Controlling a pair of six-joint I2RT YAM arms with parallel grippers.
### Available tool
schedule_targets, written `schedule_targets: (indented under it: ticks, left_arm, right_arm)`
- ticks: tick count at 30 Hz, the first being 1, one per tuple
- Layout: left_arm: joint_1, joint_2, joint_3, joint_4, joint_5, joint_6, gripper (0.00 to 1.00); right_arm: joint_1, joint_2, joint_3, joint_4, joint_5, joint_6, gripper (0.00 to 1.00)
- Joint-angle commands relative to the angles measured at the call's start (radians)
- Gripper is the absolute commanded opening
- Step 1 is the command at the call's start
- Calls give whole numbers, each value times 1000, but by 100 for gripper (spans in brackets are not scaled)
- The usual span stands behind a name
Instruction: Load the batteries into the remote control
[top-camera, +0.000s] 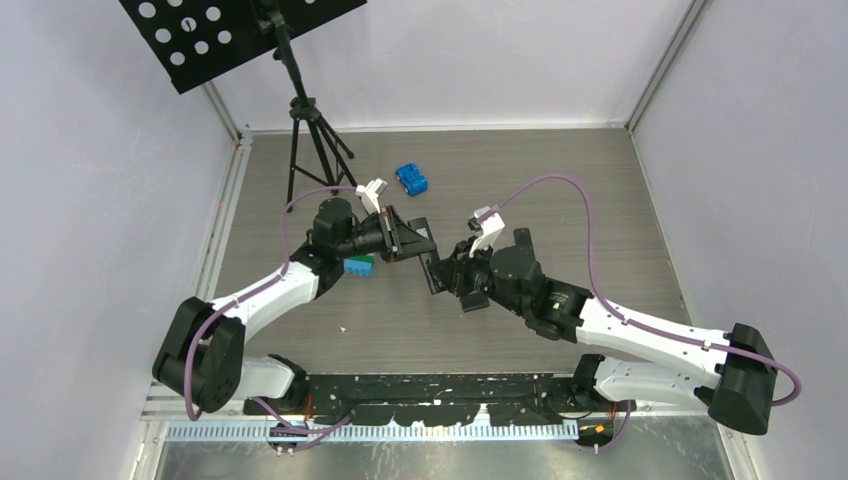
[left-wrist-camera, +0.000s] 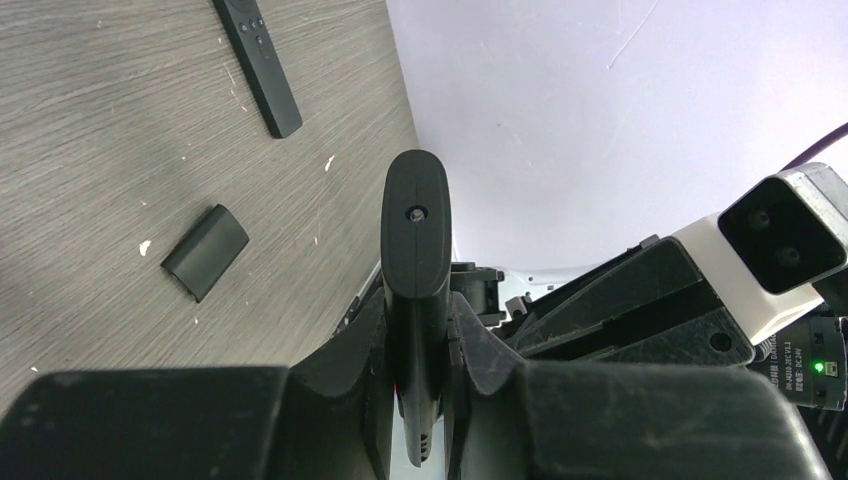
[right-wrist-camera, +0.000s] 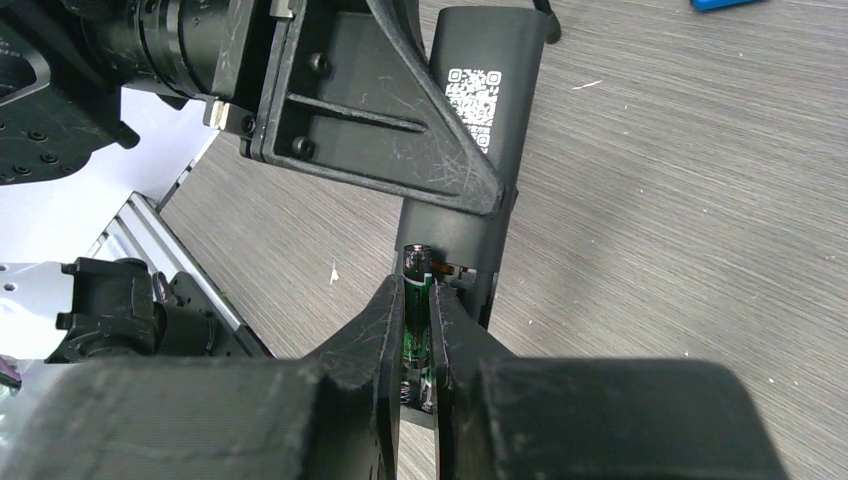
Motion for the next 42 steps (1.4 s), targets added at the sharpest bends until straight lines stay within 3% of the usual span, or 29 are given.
schedule_targets:
  ticks: [1,5,17,26,28,30,31,34,42]
  left_arm:
    - [1,-16,39,79,-4,-35,0]
    - [1,-25,37,79,-12,-43,0]
    - [3,-63,28,68,-20,-52,0]
    - [3,-85,20,74,-40,-41,0]
    - [3,-91,15,88,-52,-36,0]
    - [3,-95,12,108,-65,-35,0]
    - [3,-95,12,116,-75,-35,0]
    - [3,-93,14,152,-96,-45,0]
    - [3,-99,0,256,-141,-114,0]
  right_arm:
    - [12,9,26,29,-1,-1,9]
    - [17,0,18,19,8,1,11]
    - [20,-49,19,-19,22,9,37]
    - [20,-99,45,-67,100,99,38]
    - [20,-122,59,-137,165,195,58]
    - [17,-135,128,-330,304,409,79]
    - [16,-139,148,-384,307,482,82]
    - [17,-151,144,-383,236,624,84]
    - [17,-111,65,-159,111,859,86]
